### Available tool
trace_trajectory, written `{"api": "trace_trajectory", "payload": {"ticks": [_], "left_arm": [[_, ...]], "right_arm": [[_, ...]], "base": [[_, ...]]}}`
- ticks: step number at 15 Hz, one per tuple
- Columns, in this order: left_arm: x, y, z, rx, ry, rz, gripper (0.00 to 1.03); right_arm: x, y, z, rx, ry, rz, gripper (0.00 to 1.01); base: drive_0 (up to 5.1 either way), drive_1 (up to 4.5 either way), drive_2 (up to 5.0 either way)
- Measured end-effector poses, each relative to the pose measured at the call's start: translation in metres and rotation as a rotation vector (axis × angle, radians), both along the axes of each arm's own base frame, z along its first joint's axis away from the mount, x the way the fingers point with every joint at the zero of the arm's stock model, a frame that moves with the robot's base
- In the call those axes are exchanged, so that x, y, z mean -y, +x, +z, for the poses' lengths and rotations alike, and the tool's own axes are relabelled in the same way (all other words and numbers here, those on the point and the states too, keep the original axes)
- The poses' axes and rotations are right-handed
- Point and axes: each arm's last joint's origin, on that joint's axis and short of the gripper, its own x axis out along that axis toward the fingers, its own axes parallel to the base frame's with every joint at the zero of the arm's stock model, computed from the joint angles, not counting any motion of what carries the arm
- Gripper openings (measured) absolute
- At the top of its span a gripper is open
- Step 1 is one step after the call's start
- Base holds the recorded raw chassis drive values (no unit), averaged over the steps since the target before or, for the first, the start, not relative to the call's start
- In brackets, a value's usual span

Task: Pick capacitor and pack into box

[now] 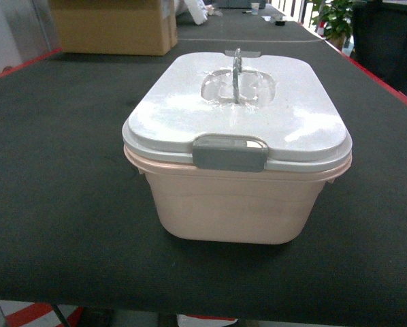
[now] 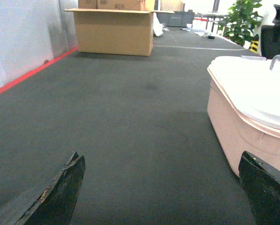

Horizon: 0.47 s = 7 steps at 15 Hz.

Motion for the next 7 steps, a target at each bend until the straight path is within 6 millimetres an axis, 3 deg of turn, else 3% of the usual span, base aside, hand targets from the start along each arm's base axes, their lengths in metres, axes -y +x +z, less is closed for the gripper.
{"api": "trace_trajectory", "payload": {"ticks": [7], "left_arm": [[0.0000,0.0000,0.0000,0.000,0.000,0.000,0.98]], "right_arm": [[0.0000,0.0000,0.0000,0.000,0.000,0.000,0.98]], "base": [[0.0,0.00,0.0]]}}
